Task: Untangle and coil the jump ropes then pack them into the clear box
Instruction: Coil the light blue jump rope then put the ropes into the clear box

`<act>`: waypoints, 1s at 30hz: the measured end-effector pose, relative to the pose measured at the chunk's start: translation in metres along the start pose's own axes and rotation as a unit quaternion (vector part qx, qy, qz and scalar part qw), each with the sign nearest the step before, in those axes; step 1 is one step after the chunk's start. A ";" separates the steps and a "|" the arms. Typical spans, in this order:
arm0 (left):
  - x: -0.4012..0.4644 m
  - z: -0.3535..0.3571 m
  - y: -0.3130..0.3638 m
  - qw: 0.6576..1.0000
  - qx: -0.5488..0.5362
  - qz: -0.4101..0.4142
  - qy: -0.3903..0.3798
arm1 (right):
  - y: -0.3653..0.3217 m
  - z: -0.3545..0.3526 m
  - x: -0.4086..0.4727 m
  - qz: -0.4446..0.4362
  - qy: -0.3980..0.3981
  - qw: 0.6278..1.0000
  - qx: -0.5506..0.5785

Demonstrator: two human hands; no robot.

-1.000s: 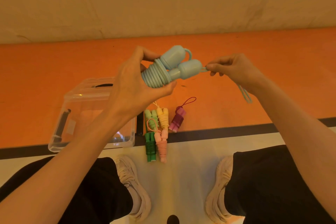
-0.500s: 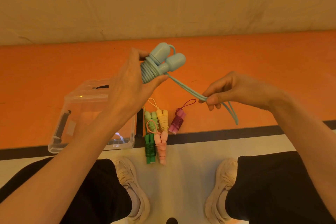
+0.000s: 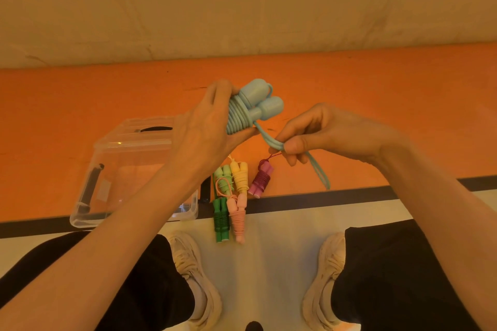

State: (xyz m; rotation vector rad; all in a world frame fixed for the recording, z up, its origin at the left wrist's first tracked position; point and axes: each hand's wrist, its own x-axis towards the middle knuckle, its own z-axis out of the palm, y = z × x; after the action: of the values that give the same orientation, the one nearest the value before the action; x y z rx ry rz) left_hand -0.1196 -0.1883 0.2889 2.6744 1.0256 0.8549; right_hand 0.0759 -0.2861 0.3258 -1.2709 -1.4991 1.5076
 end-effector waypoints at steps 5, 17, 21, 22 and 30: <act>0.001 -0.004 -0.001 1.000 -0.003 0.007 0.006 | 0.003 -0.001 0.001 -0.020 0.017 0.999 0.018; 0.007 -0.016 -0.024 0.998 0.048 -0.031 0.022 | -0.002 -0.036 -0.027 0.041 0.156 0.977 -0.140; 0.004 -0.004 -0.023 0.998 0.052 0.004 -0.030 | -0.006 -0.034 -0.025 -0.058 0.214 0.966 -0.133; 0.003 -0.001 -0.023 0.998 0.042 0.019 -0.051 | -0.006 -0.033 -0.022 -0.079 0.226 0.962 -0.129; -0.009 0.015 0.003 0.982 -0.008 0.094 -0.162 | 0.001 -0.026 0.010 -0.119 0.260 0.949 -0.133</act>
State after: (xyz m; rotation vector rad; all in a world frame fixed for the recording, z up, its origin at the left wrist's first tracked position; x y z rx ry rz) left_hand -0.1150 -0.1961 0.2737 2.8028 0.6962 0.4282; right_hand 0.0973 -0.2684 0.3264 -1.4381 -1.4582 0.7496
